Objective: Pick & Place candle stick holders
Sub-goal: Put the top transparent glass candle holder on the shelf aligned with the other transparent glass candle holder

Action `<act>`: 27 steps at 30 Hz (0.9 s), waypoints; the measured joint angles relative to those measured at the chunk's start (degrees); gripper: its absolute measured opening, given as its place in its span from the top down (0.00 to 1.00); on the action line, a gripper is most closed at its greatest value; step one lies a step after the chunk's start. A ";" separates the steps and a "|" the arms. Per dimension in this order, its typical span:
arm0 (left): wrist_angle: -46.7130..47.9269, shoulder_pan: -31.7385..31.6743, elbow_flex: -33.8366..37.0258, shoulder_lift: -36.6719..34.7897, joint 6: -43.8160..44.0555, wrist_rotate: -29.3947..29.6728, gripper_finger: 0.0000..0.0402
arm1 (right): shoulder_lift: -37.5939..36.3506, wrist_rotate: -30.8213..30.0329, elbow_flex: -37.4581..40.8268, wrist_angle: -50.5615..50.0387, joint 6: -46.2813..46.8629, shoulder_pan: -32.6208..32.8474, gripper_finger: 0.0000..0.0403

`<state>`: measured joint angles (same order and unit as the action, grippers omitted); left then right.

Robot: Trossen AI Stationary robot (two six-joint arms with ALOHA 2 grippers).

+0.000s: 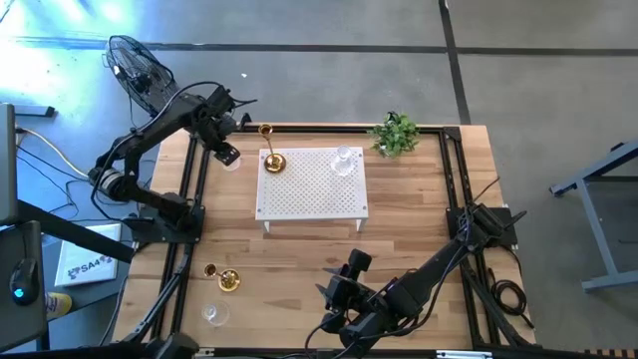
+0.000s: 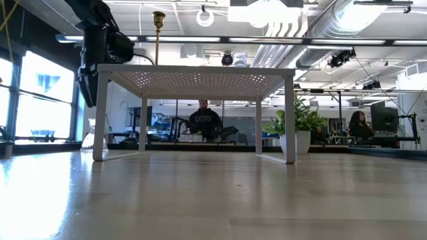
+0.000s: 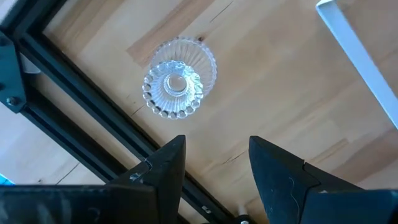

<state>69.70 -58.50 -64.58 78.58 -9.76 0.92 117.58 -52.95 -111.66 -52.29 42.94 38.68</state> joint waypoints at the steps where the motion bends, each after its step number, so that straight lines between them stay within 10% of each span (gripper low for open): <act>1: -0.12 0.00 0.01 0.60 0.17 0.12 0.57 | 0.00 0.01 0.00 -0.02 0.11 0.00 0.55; 27: -7.83 0.00 4.86 4.62 -0.52 -1.53 0.57 | 0.00 0.42 0.00 -0.26 0.13 0.00 0.55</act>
<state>61.88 -58.50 -59.72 83.20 -10.28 -0.60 117.58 -52.52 -111.66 -52.56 43.07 38.68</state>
